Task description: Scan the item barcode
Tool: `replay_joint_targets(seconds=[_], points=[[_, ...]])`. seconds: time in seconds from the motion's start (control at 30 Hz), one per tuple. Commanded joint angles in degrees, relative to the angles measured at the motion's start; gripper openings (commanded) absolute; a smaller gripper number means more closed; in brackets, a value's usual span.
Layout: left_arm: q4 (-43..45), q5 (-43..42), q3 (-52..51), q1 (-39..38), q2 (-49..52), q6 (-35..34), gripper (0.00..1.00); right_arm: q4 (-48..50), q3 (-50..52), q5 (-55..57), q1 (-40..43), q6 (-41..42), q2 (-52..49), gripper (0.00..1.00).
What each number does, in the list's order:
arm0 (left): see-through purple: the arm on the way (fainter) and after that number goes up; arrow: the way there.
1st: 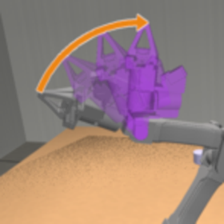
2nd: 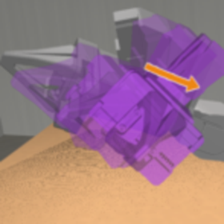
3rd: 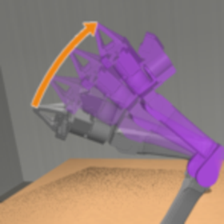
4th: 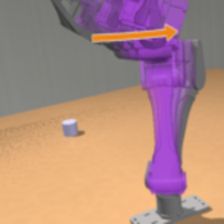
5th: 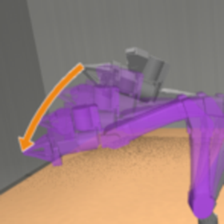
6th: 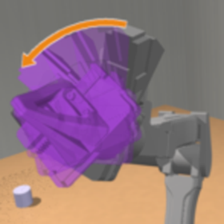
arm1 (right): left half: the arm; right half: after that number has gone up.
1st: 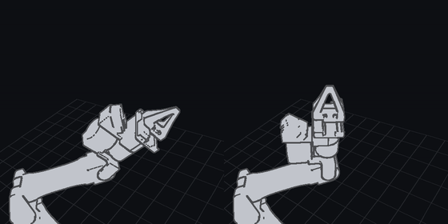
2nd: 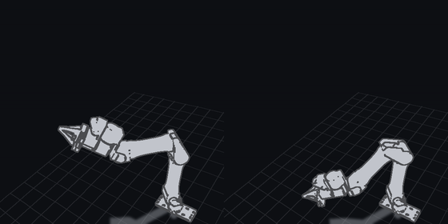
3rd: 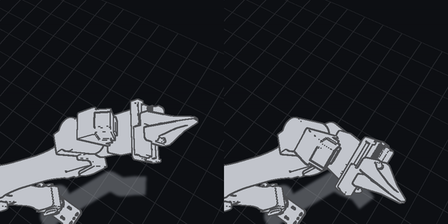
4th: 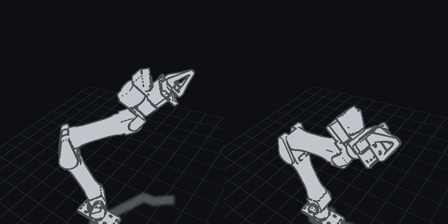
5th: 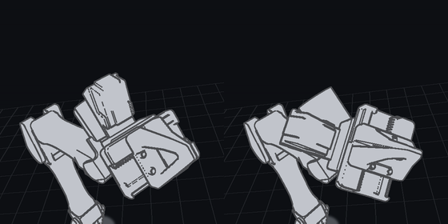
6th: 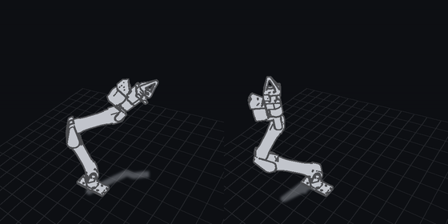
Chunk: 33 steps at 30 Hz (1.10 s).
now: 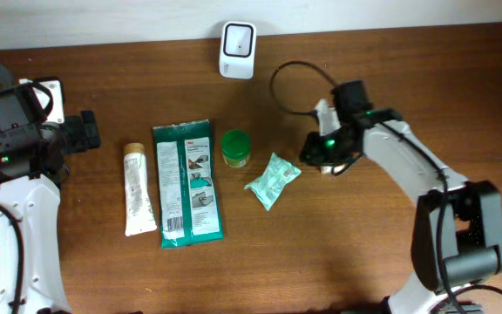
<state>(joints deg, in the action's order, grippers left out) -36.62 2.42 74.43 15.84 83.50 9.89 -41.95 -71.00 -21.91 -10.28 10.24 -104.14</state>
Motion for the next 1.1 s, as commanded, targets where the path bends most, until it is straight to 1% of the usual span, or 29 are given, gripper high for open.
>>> replay_joint_targets(seconds=[0.0, 0.07, 0.3, 0.37, 0.43, 0.6, 0.63, 0.67, 0.73, 0.8, 0.97, 1.07], points=[[0.11, 0.20, 0.83, 0.22, -0.81, 0.31, 0.99, -1.62, -0.63, 1.86, -0.94, 2.84, -3.23, 0.24], [0.11, 0.20, 0.83, 0.22, -0.81, 0.31, 0.99, -3.41, -0.63, 3.50, -0.83, 3.80, -3.65, 0.24], [0.11, 0.20, 0.83, 0.22, -0.81, 0.31, 0.99, -8.72, -0.63, 17.59, -0.83, 8.74, -3.72, 0.24], [0.11, 0.20, 0.83, 0.22, -0.81, 0.31, 0.99, -9.53, -0.63, 21.49, -0.83, 9.01, -3.72, 0.24], [0.11, 0.20, 0.83, 0.22, -0.81, 0.31, 0.99, -9.57, -0.63, 24.48, -0.20, 10.47, -3.72, 0.24], [0.11, 0.20, 0.83, 0.22, -0.81, 0.31, 0.99, -5.66, -0.63, 25.14, 3.43, 10.80, -3.98, 0.24], [0.11, 0.20, 0.83, 0.22, -0.81, 0.31, 0.99, -4.72, -0.63, 23.91, 3.96, 10.82, -3.98, 0.24], [0.11, 0.20, 0.83, 0.22, -0.81, 0.31, 0.99, -3.69, -0.66, 20.85, 4.31, 9.09, -3.96, 0.23], [0.11, 0.20, 0.83, 0.22, -0.81, 0.31, 0.99, -2.01, -0.70, 12.00, 4.28, 2.89, -3.93, 0.20], [0.11, 0.20, 0.83, 0.22, -0.81, 0.31, 0.99, -0.70, -0.70, 4.42, 4.26, -1.14, -3.91, 0.19], [0.11, 0.20, 0.83, 0.22, -0.81, 0.31, 0.99, -0.87, -0.83, 3.96, 4.26, -1.22, -3.80, 0.16], [0.11, 0.20, 0.83, 0.22, -0.81, 0.31, 0.99, -1.84, -1.57, -0.07, 4.26, -2.86, -3.52, 0.16]])
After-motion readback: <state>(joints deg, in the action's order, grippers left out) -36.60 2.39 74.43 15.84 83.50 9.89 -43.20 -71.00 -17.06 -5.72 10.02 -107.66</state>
